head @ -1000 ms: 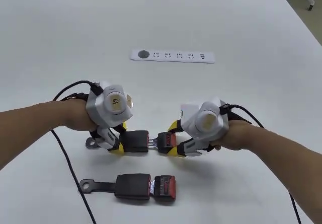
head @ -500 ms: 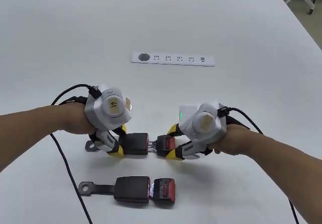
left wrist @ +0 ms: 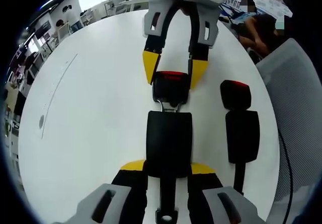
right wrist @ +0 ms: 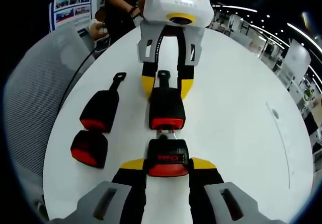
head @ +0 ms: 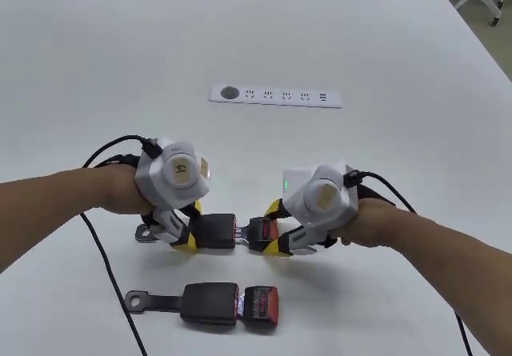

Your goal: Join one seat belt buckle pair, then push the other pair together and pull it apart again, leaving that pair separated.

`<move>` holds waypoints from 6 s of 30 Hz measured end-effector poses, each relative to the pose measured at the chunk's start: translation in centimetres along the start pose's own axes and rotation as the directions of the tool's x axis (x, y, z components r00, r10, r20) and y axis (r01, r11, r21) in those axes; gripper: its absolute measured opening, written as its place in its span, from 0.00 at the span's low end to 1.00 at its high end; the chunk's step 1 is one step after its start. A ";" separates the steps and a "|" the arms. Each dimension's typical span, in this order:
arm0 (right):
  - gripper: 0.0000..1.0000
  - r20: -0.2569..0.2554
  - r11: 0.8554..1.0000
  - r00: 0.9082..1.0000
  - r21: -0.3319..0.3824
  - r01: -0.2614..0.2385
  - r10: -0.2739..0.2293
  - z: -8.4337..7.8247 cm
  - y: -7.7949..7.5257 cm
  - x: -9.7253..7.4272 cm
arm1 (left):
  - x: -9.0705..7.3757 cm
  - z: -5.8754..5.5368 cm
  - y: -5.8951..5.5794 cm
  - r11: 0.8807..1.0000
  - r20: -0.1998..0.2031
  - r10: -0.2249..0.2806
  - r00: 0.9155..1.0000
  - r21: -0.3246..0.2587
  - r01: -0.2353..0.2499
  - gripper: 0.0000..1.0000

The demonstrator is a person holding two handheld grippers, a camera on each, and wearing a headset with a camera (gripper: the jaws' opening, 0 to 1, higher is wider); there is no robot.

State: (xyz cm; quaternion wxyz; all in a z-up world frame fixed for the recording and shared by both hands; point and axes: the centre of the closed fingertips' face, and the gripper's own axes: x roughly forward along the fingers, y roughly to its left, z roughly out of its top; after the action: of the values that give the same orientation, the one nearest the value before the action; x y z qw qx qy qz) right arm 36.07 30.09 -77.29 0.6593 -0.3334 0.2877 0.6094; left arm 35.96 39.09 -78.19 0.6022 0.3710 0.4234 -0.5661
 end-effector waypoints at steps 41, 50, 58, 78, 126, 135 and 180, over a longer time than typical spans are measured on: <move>0.27 -0.014 1.000 1.000 -0.001 -0.004 0.004 1.1 0.2 0.9 | 0.2 0.0 -0.2 0.999 -0.021 -0.001 1.000 0.053 0.002 0.30; 0.28 -0.020 1.000 1.000 -0.005 0.003 -0.003 1.0 0.2 1.0 | 0.2 0.1 -0.1 0.999 -0.024 -0.002 1.000 0.048 0.004 0.31; 0.28 -0.027 1.000 1.000 -0.009 0.001 -0.001 0.7 0.1 0.5 | 0.2 -0.1 -0.1 0.999 -0.029 0.003 1.000 0.040 -0.001 0.31; 0.29 -0.038 1.000 0.999 -0.001 -0.003 0.003 -0.4 -0.1 -0.2 | 0.2 0.1 -0.2 1.000 -0.057 0.008 0.998 0.029 -0.006 0.32; 0.30 -0.162 1.000 0.987 0.004 -0.011 0.011 -6.7 -0.2 -4.6 | 0.3 0.0 -0.2 0.999 -0.057 0.006 0.998 0.032 -0.004 0.32; 0.31 -0.182 1.000 0.983 0.013 -0.007 0.009 -8.1 -0.5 -5.6 | 0.2 0.1 -0.3 0.999 -0.057 0.006 0.998 0.033 -0.004 0.32; 0.52 -0.191 0.999 0.981 0.009 0.036 -0.034 -9.5 0.4 -8.6 | -1.9 -0.8 -0.4 0.995 0.019 0.041 0.999 -0.093 -0.039 0.45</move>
State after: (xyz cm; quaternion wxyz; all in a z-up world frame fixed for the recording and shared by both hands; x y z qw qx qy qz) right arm 35.14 17.31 -76.43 0.6413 -0.3915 0.3474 0.5610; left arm 35.53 40.45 -76.72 0.6343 0.3454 0.4354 -0.5374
